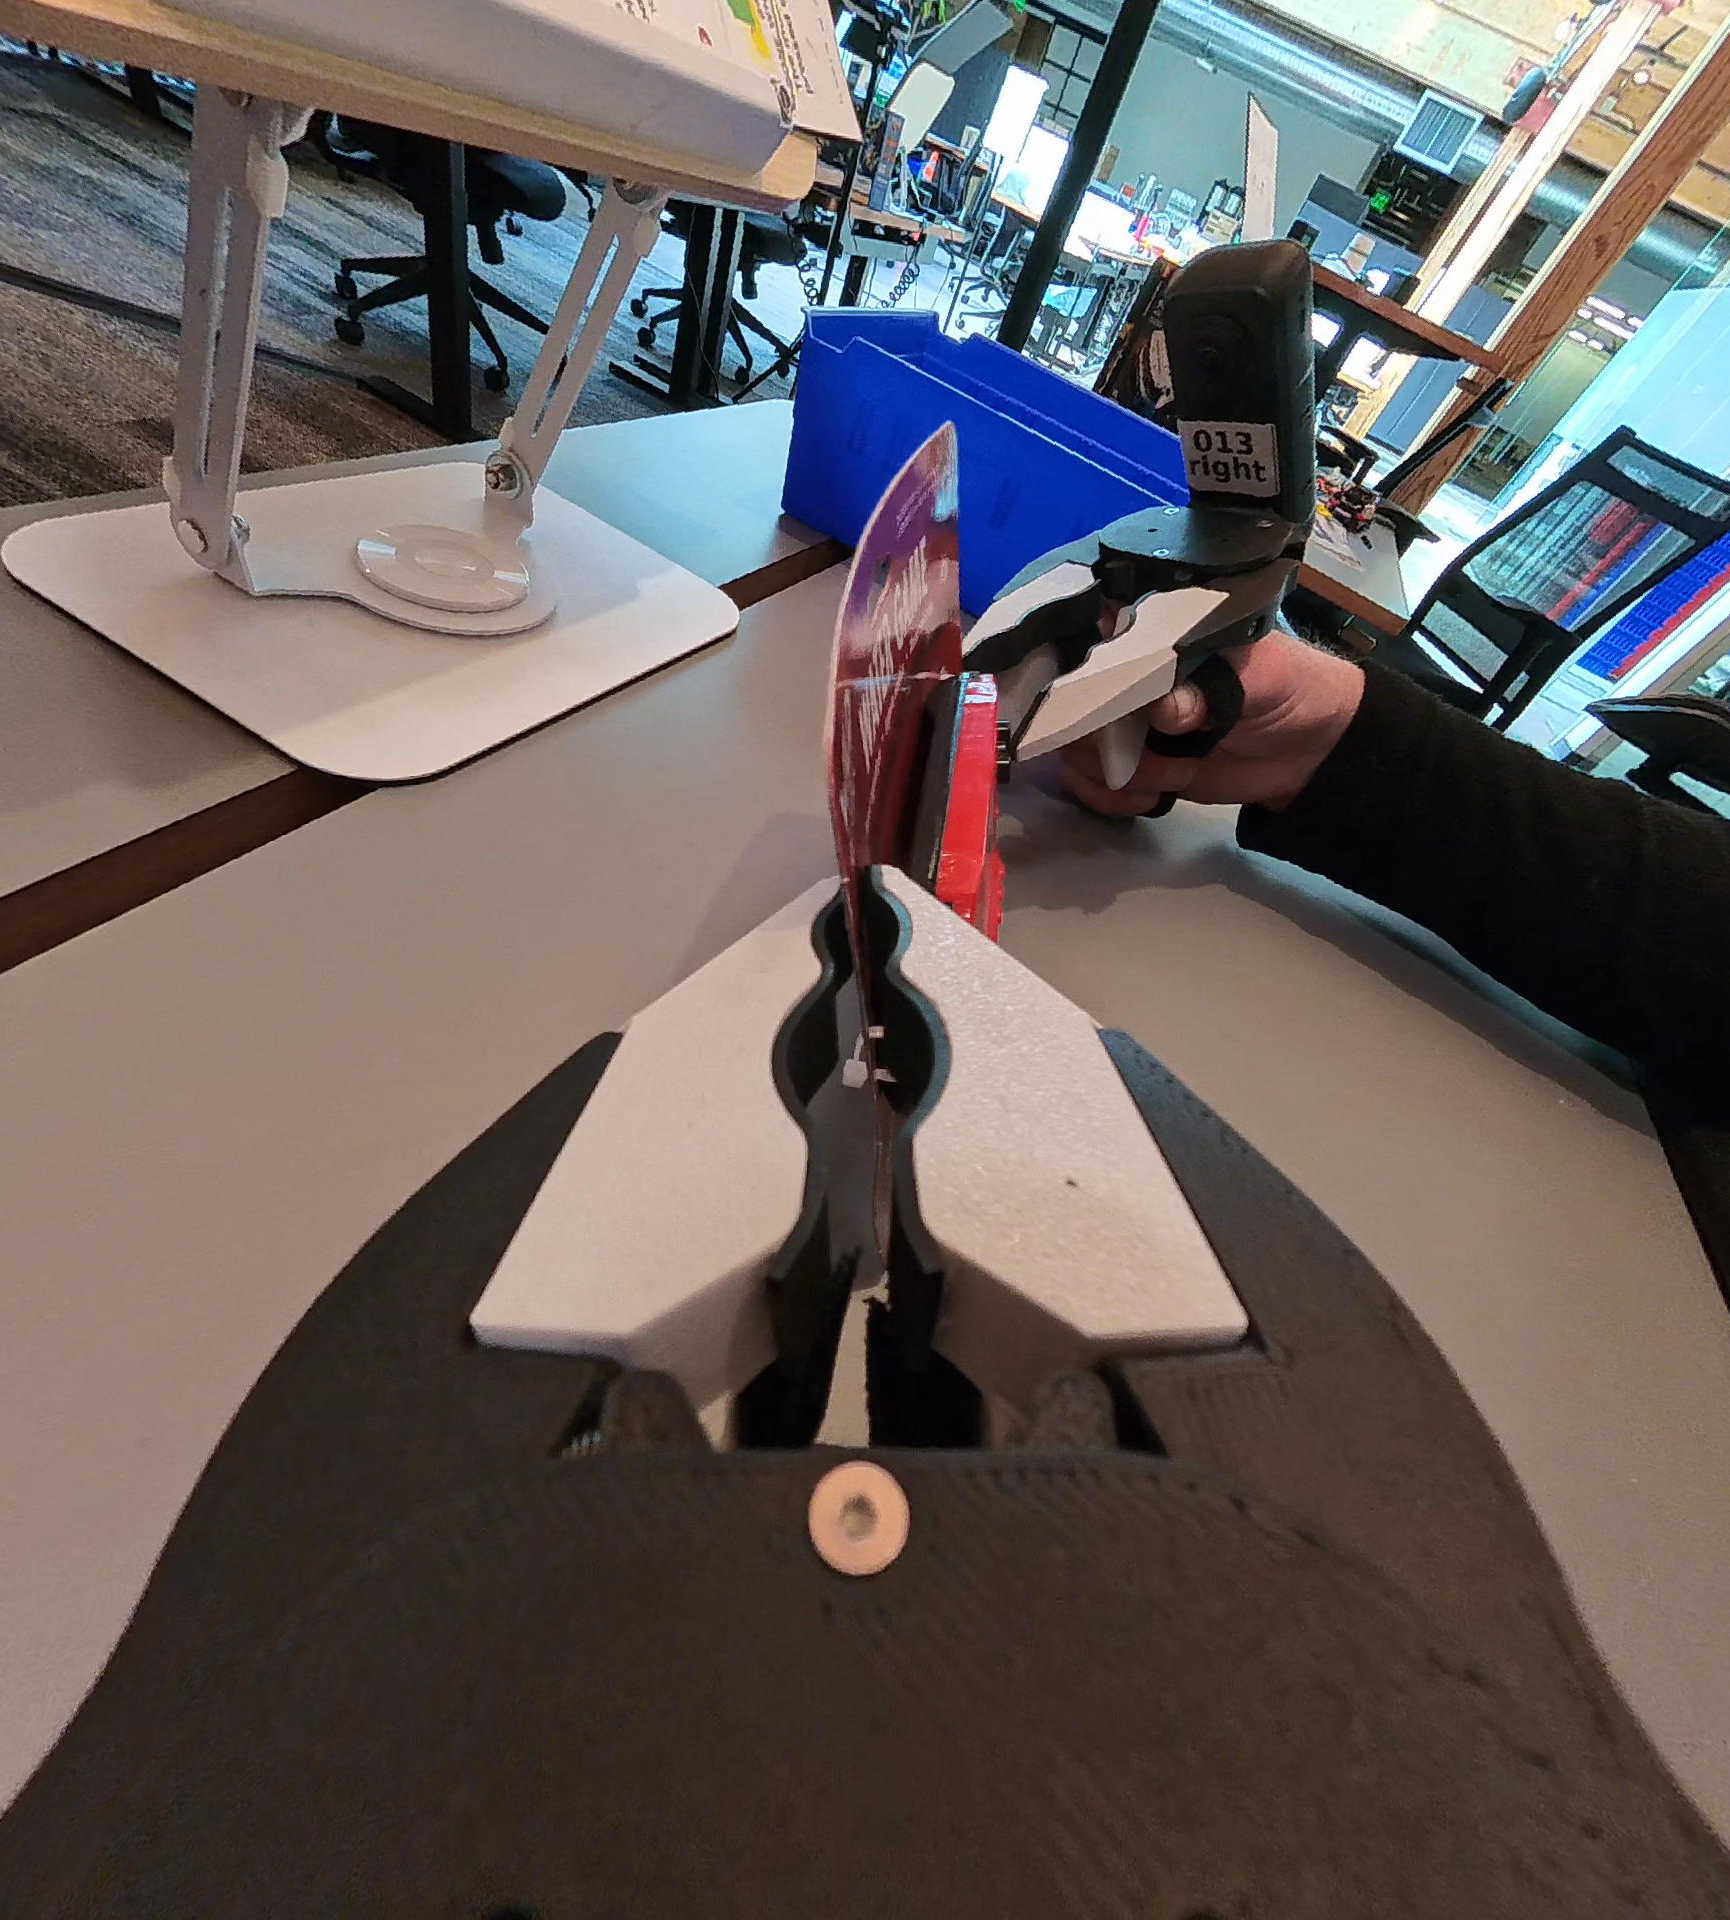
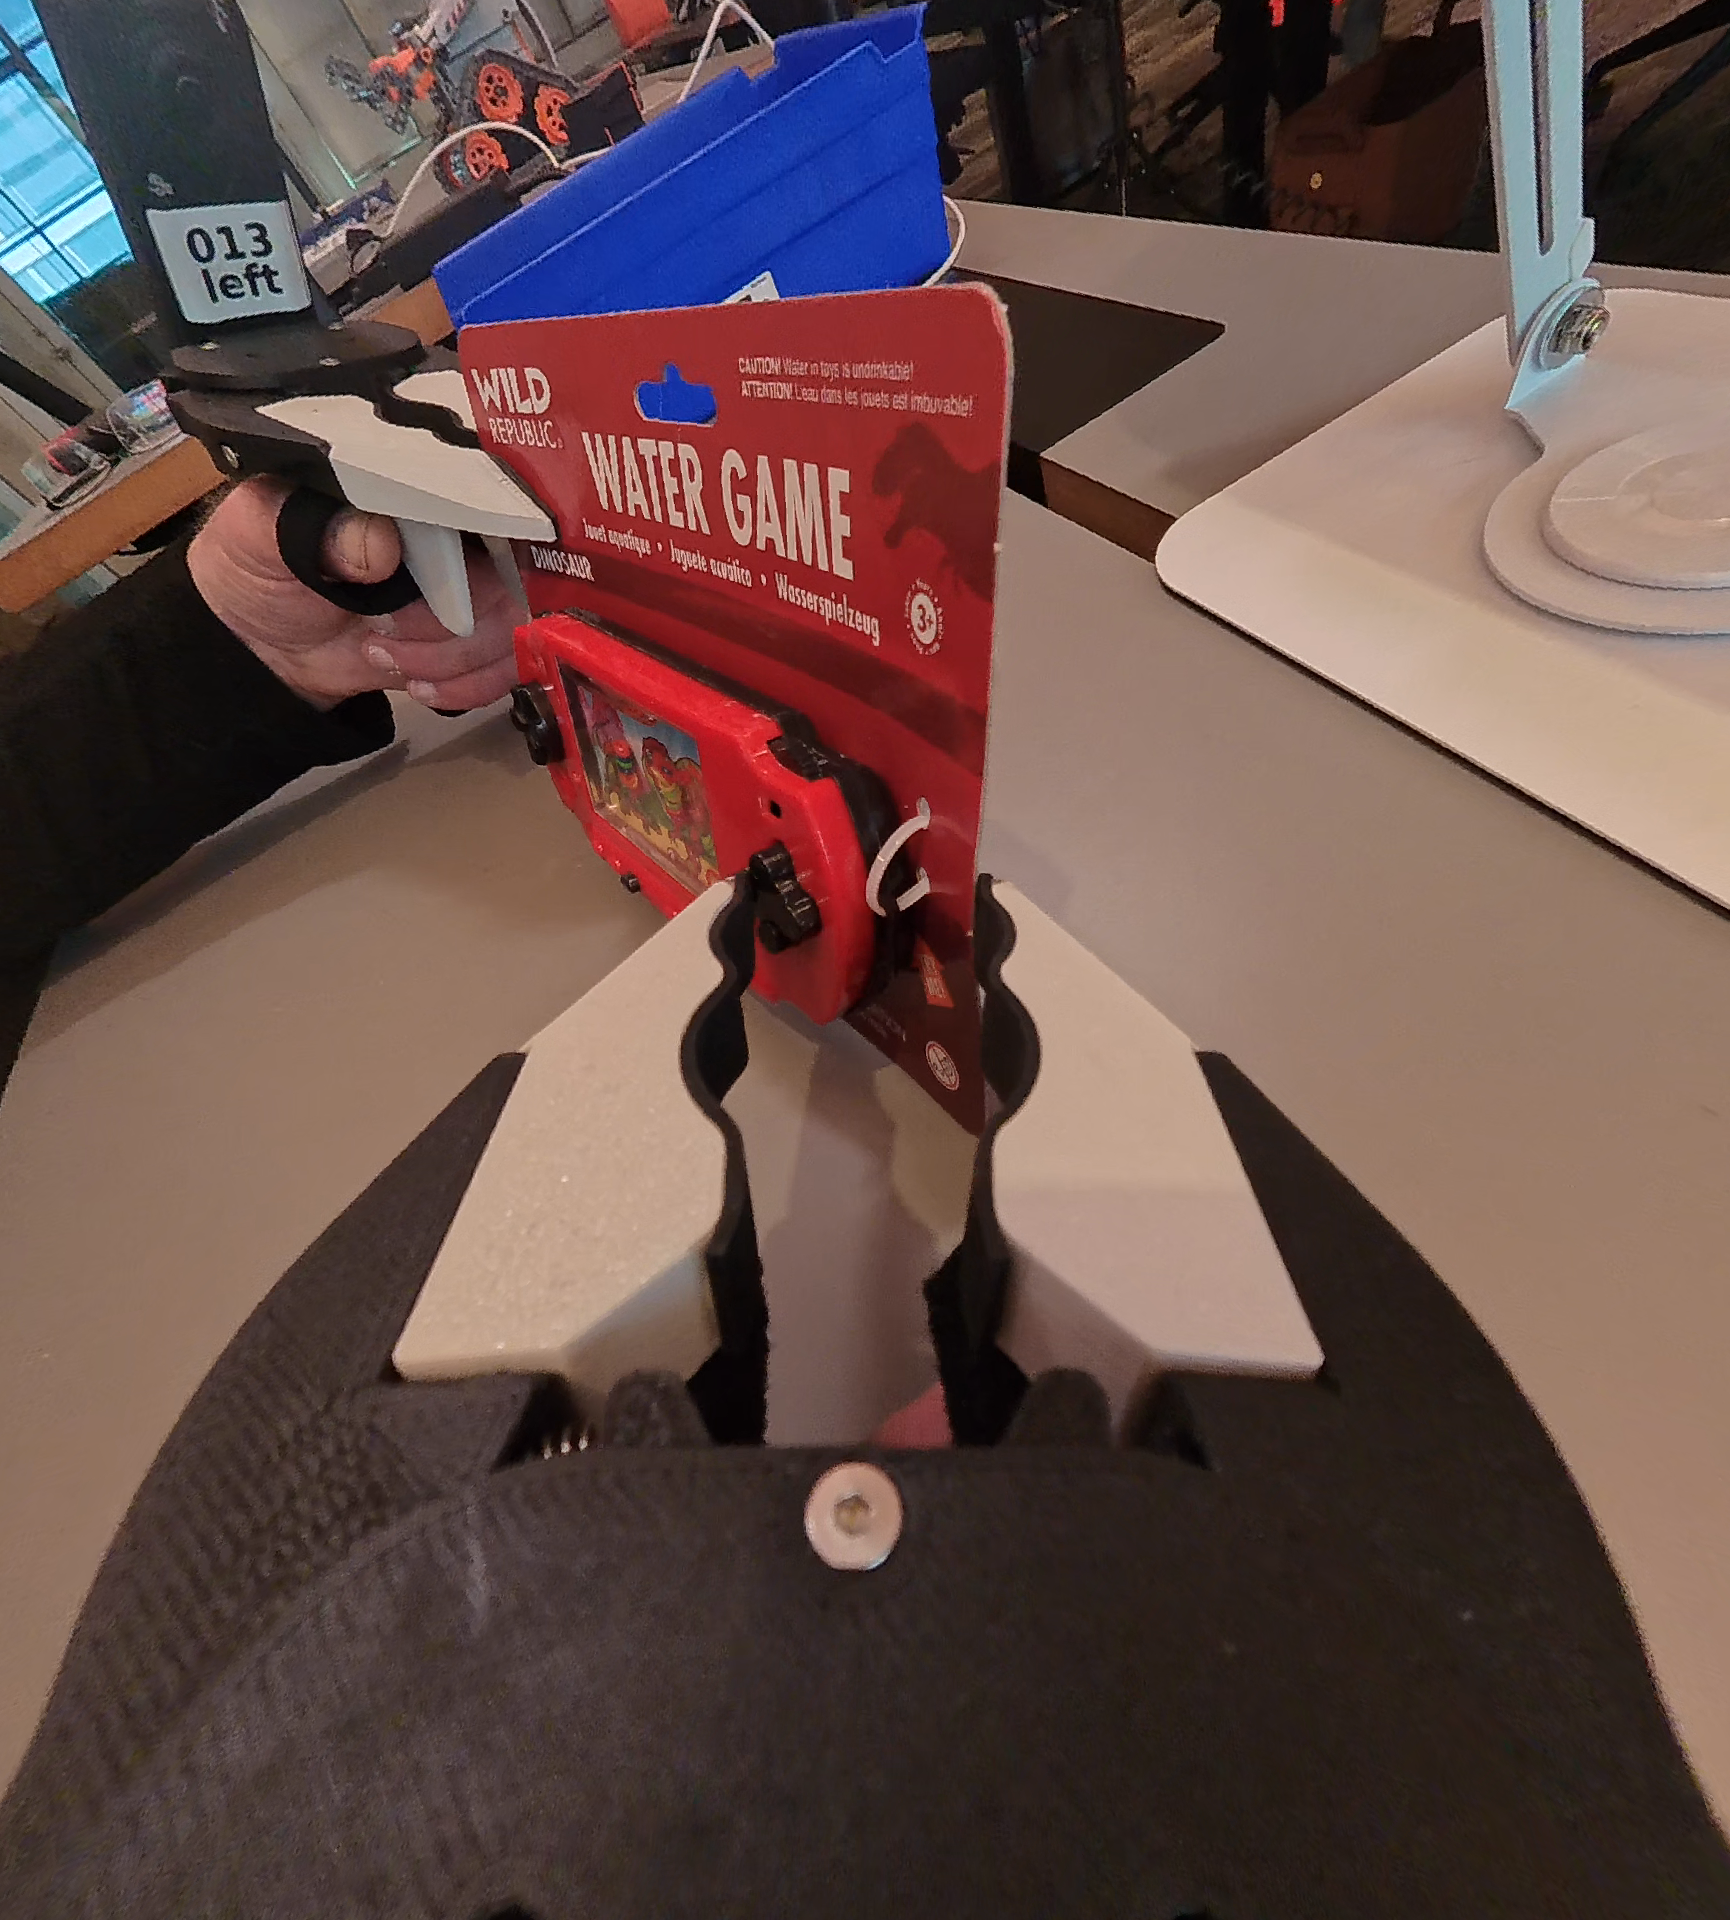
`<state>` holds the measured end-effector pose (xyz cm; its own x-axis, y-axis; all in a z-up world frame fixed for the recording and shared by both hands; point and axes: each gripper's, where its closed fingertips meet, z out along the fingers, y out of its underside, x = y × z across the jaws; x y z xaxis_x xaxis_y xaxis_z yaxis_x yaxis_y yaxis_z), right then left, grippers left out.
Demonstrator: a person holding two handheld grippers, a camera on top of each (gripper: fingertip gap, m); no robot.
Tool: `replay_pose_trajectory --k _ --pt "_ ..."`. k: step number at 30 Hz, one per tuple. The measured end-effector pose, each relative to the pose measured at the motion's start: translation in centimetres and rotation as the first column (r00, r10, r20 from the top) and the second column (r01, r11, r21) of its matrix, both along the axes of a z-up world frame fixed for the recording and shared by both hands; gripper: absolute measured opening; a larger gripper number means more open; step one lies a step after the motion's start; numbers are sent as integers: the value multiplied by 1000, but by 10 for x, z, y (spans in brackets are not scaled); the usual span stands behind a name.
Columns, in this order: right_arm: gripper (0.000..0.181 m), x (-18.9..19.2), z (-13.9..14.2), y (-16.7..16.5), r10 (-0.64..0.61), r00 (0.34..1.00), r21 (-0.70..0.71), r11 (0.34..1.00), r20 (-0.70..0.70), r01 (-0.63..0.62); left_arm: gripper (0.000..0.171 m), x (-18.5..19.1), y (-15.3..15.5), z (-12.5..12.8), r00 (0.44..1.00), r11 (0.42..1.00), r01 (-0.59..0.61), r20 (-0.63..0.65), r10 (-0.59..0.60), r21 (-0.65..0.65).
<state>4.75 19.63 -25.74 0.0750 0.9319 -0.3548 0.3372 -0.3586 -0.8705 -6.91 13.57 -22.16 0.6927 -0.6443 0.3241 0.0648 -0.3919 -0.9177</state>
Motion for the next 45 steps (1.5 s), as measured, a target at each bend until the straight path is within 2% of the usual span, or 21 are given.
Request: replay_pose_trajectory --k 4,8,11,24,35,45 --pt "40 1 0 -1 6 1000 14 1000 4 -6 0 1 0 1 1000 1000 1 4 -1 2" --pt "49 3 0 -7 47 999 39 998 26 -48 0 2 -2 2 1000 1000 15 -3 -15 9" --pt "53 1 -2 -5 28 998 74 997 48 -31 0 7 -4 2 999 999 35 -8 -34 15" --pt "38 0 -3 -1 -1 999 91 996 44 -3 0 8 -4 2 999 999 32 2 -32 15" --pt "46 4 5 -6 45 999 48 998 -17 -44 0 7 -4 3 999 999 38 -14 -38 25" --pt "33 4 4 -6 63 998 32 998 -27 -62 0 8 -5 4 999 998 49 -3 -48 31"
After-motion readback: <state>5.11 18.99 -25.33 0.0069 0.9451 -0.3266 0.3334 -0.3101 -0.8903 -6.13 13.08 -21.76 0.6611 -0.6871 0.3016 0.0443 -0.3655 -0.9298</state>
